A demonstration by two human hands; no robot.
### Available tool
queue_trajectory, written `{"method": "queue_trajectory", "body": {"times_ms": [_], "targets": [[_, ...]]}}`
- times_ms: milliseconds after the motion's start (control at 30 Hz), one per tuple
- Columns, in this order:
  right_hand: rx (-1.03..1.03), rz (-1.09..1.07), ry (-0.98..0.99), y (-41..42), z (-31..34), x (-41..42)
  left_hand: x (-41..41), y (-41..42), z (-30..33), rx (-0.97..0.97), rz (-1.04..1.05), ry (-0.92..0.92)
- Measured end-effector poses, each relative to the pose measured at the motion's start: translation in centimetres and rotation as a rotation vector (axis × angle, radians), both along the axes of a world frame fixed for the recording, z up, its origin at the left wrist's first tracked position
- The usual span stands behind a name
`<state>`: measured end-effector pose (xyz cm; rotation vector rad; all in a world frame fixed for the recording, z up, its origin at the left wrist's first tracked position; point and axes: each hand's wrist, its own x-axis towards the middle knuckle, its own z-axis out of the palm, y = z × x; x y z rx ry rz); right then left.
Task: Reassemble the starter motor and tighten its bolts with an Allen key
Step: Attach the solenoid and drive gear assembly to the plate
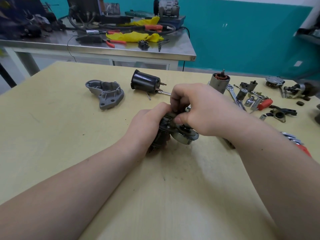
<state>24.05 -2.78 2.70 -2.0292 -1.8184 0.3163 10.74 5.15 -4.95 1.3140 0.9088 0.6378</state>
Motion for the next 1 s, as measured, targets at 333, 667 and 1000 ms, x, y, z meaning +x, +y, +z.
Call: {"method": "queue_trajectory", "body": {"times_ms": [333, 667, 1000], "targets": [[0.205, 0.151, 0.018, -0.7, 0.4, 0.7, -0.8, 0.3, 0.2, -0.103, 0.045, -0.157], [0.260, -0.363, 0.064, 2.2, -2.9, 7.7, -3.0, 6.7, -0.5, -0.422, 0.120, -0.613], [-0.215, -0.285, -0.382, 7.9, -5.1, 8.4, -2.4, 9.2, -1.9, -0.513, 0.107, -0.751]]}}
